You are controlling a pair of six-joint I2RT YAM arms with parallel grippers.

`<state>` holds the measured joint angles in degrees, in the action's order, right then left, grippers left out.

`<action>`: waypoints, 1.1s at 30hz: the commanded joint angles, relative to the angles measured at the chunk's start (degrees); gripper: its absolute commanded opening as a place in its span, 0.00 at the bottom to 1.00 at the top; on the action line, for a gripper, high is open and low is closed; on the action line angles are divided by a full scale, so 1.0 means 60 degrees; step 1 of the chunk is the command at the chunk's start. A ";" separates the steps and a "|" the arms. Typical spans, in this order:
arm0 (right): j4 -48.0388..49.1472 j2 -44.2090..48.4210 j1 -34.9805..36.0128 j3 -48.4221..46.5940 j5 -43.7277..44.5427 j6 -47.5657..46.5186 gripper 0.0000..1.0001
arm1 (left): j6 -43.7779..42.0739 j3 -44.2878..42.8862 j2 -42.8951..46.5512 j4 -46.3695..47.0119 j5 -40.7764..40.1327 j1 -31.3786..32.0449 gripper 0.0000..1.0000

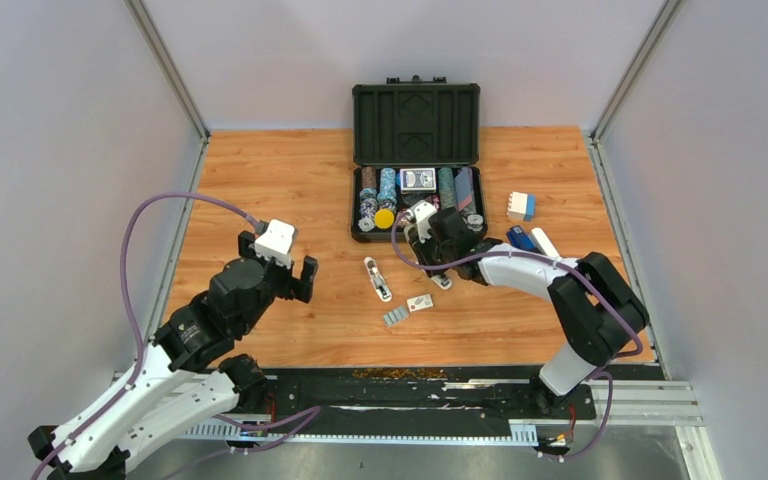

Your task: Load the staples into the stapler

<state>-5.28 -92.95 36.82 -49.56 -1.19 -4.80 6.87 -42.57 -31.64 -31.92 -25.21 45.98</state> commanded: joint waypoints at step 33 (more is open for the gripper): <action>-0.4976 0.2068 0.3018 -0.1803 0.2035 0.4555 0.54 | 0.0072 0.0034 0.0334 0.0196 -0.1089 -0.0133 1.00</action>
<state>-31.38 -77.65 50.92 -56.49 8.64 16.19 7.09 -42.26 -30.35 -31.97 -29.56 45.58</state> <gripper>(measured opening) 0.561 0.998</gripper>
